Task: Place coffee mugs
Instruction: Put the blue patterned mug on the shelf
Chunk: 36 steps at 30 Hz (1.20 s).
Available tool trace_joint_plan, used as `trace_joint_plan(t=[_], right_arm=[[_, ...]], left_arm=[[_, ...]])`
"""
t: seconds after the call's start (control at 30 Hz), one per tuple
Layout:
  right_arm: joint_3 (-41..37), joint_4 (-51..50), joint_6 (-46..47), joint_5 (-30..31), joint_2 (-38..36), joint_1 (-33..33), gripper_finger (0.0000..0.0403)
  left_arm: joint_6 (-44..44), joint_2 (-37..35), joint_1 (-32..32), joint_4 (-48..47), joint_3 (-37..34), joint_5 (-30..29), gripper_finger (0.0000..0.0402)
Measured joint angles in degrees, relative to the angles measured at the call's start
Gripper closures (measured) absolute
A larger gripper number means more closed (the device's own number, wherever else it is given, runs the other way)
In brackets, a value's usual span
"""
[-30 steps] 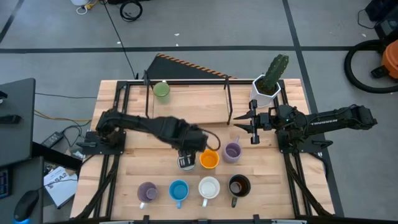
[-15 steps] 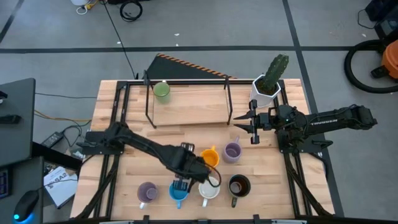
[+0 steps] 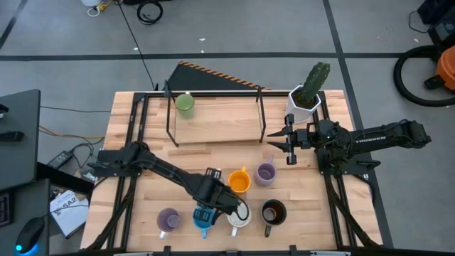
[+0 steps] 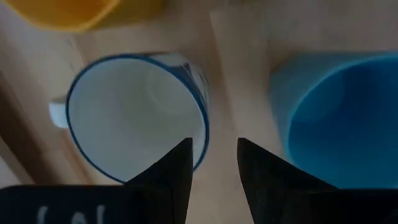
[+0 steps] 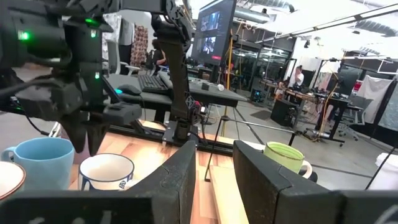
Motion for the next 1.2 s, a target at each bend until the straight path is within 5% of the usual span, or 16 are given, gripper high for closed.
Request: trace_joint_plan(t=[0.37, 0.67, 1.2], right_arm=[[0.0, 0.0, 0.0, 0.0, 0.0, 0.0, 0.0289], [0.0, 0.0, 0.0, 0.0, 0.0, 0.0, 0.0289], [0.0, 0.0, -0.1, 0.0, 0.0, 0.0, 0.0289]], left_arm=[[3.9, -0.4, 0.1, 4.5, -7.0, -1.5, 0.0279], [5.2, -0.6, 1.4, 3.2, -7.7, -1.4, 0.0377], [22.5, -8.2, 10.8, -6.2, -5.7, -6.3, 0.0379]])
